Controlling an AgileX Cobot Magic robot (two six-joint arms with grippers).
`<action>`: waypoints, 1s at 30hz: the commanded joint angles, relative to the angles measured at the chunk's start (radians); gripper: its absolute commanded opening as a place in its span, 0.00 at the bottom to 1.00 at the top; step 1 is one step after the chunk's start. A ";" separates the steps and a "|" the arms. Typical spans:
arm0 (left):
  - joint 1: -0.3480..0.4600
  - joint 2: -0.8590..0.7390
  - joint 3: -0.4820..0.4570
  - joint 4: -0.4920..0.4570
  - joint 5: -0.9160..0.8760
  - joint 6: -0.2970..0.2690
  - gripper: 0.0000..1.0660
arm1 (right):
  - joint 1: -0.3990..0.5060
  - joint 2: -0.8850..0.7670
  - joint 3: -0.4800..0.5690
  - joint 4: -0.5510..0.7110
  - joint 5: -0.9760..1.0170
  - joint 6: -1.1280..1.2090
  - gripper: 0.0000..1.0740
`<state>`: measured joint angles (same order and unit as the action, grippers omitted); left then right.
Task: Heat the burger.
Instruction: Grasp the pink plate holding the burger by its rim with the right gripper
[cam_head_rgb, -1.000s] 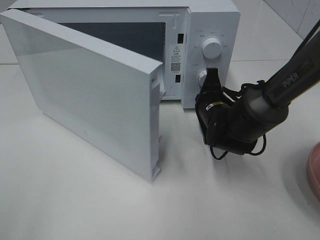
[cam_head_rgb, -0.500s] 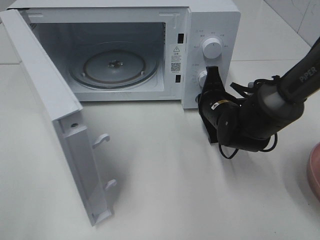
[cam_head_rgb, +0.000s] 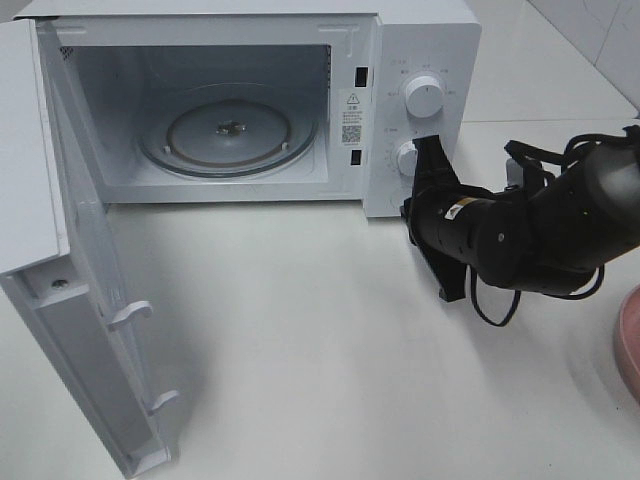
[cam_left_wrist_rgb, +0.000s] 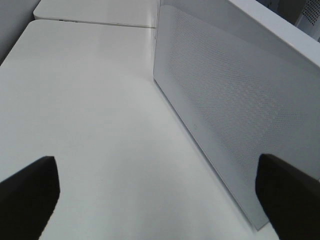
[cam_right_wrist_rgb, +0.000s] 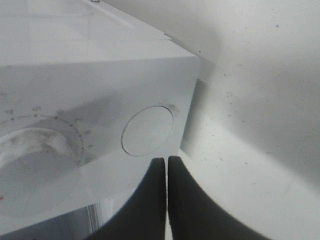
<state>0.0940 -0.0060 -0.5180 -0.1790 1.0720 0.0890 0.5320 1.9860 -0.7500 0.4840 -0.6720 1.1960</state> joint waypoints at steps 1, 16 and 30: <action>0.001 -0.008 0.001 -0.007 0.001 -0.006 0.94 | -0.003 -0.049 0.021 -0.015 0.051 -0.073 0.00; 0.001 -0.008 0.001 -0.007 0.001 -0.006 0.94 | -0.006 -0.289 0.113 -0.012 0.489 -0.693 0.02; 0.001 -0.008 0.001 -0.007 0.001 -0.006 0.94 | -0.006 -0.432 0.109 -0.186 0.958 -1.073 0.05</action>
<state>0.0940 -0.0060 -0.5180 -0.1790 1.0720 0.0890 0.5310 1.5830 -0.6390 0.3750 0.1810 0.1630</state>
